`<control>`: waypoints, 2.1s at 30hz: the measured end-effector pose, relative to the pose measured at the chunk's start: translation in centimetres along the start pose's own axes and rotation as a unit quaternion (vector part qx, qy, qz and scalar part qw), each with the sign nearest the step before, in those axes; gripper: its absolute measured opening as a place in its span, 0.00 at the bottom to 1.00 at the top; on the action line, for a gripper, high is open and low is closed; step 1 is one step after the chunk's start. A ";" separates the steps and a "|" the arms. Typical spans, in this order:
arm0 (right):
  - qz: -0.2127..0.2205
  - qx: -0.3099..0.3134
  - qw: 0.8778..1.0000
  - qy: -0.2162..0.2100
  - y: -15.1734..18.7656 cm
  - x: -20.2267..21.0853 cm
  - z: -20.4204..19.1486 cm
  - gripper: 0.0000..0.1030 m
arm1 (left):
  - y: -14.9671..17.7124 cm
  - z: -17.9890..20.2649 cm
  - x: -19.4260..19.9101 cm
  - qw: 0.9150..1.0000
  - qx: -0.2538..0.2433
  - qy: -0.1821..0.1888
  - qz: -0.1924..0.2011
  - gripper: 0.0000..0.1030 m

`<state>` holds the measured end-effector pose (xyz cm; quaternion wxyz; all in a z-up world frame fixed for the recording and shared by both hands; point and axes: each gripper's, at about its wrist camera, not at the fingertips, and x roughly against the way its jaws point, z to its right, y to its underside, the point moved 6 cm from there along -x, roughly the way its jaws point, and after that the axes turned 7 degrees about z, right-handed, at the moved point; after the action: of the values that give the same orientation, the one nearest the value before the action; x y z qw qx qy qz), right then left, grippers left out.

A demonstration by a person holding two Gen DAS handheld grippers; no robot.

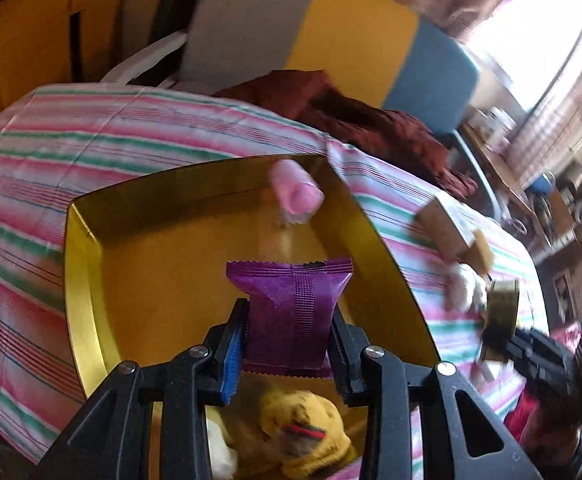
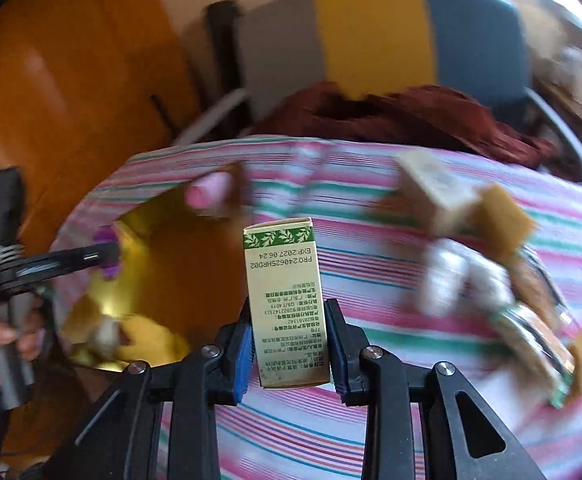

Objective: Organize objects
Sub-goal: 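Carry the packet and box over the tray and open both grippers, then move both open grippers from the gold tray back to the item pile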

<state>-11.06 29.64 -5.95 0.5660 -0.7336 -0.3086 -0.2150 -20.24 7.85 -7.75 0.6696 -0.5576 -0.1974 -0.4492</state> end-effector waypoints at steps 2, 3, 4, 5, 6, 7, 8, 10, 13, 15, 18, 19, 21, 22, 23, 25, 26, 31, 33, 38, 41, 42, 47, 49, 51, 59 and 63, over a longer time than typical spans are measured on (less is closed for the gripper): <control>-0.015 0.016 1.000 -0.021 -0.7 -1.7 -2.5 0.32 | -1.2 -0.2 -0.7 1.000 0.001 -0.006 0.008 0.36; -0.022 0.021 0.999 -0.026 -1.2 -2.9 -3.7 0.32 | -1.8 -0.2 -1.2 1.000 0.004 -0.005 0.011 0.39; -0.029 0.021 0.999 -0.030 -1.7 -4.0 -4.5 0.32 | -2.3 -0.2 -1.5 1.000 0.011 0.001 0.014 0.42; -0.034 0.018 0.999 -0.032 -2.4 -5.4 -5.4 0.32 | -2.8 -0.3 -1.8 1.000 0.021 0.007 0.018 0.48; -0.033 0.014 0.999 -0.028 -3.1 -6.2 -5.7 0.33 | -3.2 -0.6 -1.8 0.999 0.030 0.008 0.021 0.49; -0.030 0.009 0.999 -0.022 -3.7 -7.1 -6.0 0.40 | -3.4 -0.6 -1.8 0.999 0.034 0.013 0.026 0.49; -0.028 0.004 0.999 -0.020 -4.3 -7.8 -6.3 0.45 | -3.8 -0.6 -1.7 0.999 0.032 0.015 0.031 0.49; -0.023 0.001 1.000 -0.012 -4.8 -8.6 -6.6 0.52 | -3.5 -0.8 -1.1 0.999 0.026 0.012 0.037 0.50; -0.024 0.011 1.000 -0.005 -4.2 -8.2 -6.8 0.62 | -2.3 -1.7 -0.3 0.999 0.027 0.010 0.036 0.50; -0.026 0.023 0.999 0.002 -3.1 -7.7 -6.9 0.70 | -1.4 -2.1 0.5 0.999 0.023 -0.001 0.041 0.50; -0.028 0.021 0.999 0.005 -1.6 -7.0 -6.9 0.91 | 0.0 -2.4 2.1 0.998 0.012 -0.023 0.062 0.50; -0.024 0.021 0.999 0.008 -1.2 -6.7 -6.9 0.92 | 0.6 -2.4 2.9 0.997 0.006 -0.034 0.072 0.50; -0.018 0.028 0.999 0.014 -0.5 -6.3 -7.1 0.95 | 1.4 -2.5 3.9 0.995 0.001 -0.049 0.084 0.50; -0.013 0.031 0.999 0.019 -0.3 -6.0 -7.2 0.99 | 1.9 -2.4 4.5 0.994 0.000 -0.056 0.091 0.50; -0.008 0.034 0.999 0.022 -0.1 -5.8 -7.3 1.00 | 2.2 -2.4 5.0 0.994 -0.001 -0.060 0.096 0.50; 0.003 0.046 0.999 0.029 0.3 -5.1 -7.9 1.00 | 2.8 -2.3 6.0 0.991 -0.005 -0.074 0.110 0.51; 0.006 0.053 0.998 0.034 0.5 -4.9 -8.2 1.00 | 3.1 -2.1 6.5 0.990 -0.009 -0.083 0.116 0.51; 0.037 0.086 0.994 0.051 1.1 -3.2 -9.9 1.00 | 4.5 -1.4 8.6 0.981 -0.041 -0.121 0.144 0.52; 0.048 0.093 0.993 0.054 1.3 -2.5 -10.4 1.00 | 4.8 -1.3 9.3 0.979 -0.045 -0.129 0.153 0.52; 0.072 0.099 0.990 0.064 1.6 -1.0 -11.1 1.00 | 5.6 -1.4 10.3 0.978 -0.034 -0.127 0.162 0.52; 0.087 0.100 0.989 0.068 1.8 -0.1 -11.2 1.00 | 6.2 -1.6 10.6 0.978 -0.030 -0.128 0.164 0.52; 0.091 0.100 0.988 0.070 1.8 0.2 -11.2 1.00 | 6.3 -1.6 10.7 0.977 -0.029 -0.129 0.165 0.52; 0.108 0.102 0.985 0.084 2.5 1.1 -11.2 1.00 | 6.8 -1.4 11.4 0.973 -0.036 -0.140 0.179 0.58; 0.106 0.098 0.985 0.089 2.9 1.2 -10.9 1.00 | 6.9 -1.2 11.7 0.972 -0.041 -0.137 0.187 0.58; 0.102 0.087 0.986 0.095 3.2 1.1 -10.4 1.00 | 7.1 -0.8 11.9 0.970 -0.050 -0.136 0.194 0.58; 0.088 0.055 0.988 0.110 4.4 1.1 -8.1 1.00 | 8.3 -0.3 10.4 0.980 -0.054 -0.110 0.159 0.58; 0.095 0.055 0.988 0.111 4.7 1.8 -7.6 1.00 | 8.6 0.6 10.1 0.978 -0.075 -0.112 0.159 0.58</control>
<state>-6.23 21.89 -5.99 0.6543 -0.6988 -0.1841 -0.2230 -7.79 4.32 -4.76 0.6626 -0.6768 -0.1457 -0.2857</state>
